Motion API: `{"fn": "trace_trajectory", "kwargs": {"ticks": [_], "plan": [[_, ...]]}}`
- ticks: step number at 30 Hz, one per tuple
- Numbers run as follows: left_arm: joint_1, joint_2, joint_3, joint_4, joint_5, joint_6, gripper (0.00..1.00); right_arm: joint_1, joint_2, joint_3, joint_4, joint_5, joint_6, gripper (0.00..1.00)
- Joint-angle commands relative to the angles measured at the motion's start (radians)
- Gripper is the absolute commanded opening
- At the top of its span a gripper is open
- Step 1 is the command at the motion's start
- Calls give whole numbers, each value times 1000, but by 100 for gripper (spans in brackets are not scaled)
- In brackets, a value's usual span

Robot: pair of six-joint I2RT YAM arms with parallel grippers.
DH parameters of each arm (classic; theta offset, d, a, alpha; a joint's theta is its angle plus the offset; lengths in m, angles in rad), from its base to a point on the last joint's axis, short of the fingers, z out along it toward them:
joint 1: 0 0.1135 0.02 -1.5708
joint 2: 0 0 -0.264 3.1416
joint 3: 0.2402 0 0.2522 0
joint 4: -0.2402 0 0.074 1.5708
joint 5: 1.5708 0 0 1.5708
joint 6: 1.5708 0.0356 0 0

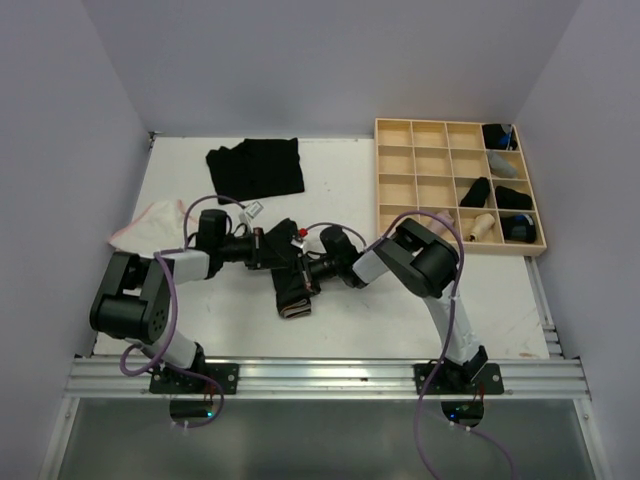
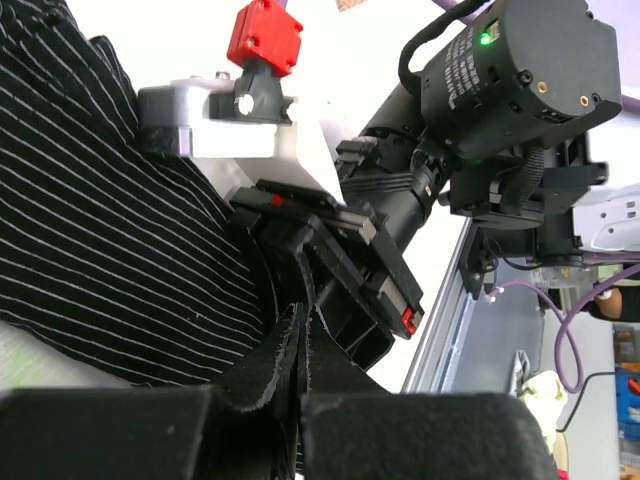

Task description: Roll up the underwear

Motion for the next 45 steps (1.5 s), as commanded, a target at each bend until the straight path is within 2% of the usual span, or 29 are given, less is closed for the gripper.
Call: {"fn": "trace_trajectory", "kwargs": {"ticks": [1,5,9,12,14,17,20,25,37,43,45], "plan": [[1,33,-15,114,8,-65,0,-10,80,-50,139,44,64,0],[-3,171,48,127,-42,-102,0,-8,92,-73,282,29,154,0],[7,329,155,92,-55,-124,0,-8,84,-88,285,18,141,0],[23,380,189,96,-78,-133,0,-7,74,-114,275,16,125,0],[38,400,195,119,-76,-147,0,-7,57,-131,240,24,96,0],[41,398,209,176,9,-167,0,-8,38,-144,213,21,67,0],[32,339,218,181,80,-185,0,-6,2,-142,230,4,81,0],[21,303,275,145,48,-177,0,-8,-72,-133,186,12,67,0],[-14,536,383,196,-102,-223,0,-10,-11,-138,186,13,65,0],[-8,556,435,226,-37,-223,0,-14,-12,-121,222,-2,85,0],[-9,509,450,239,6,-216,4,-17,-67,-96,222,-11,91,0]]}}
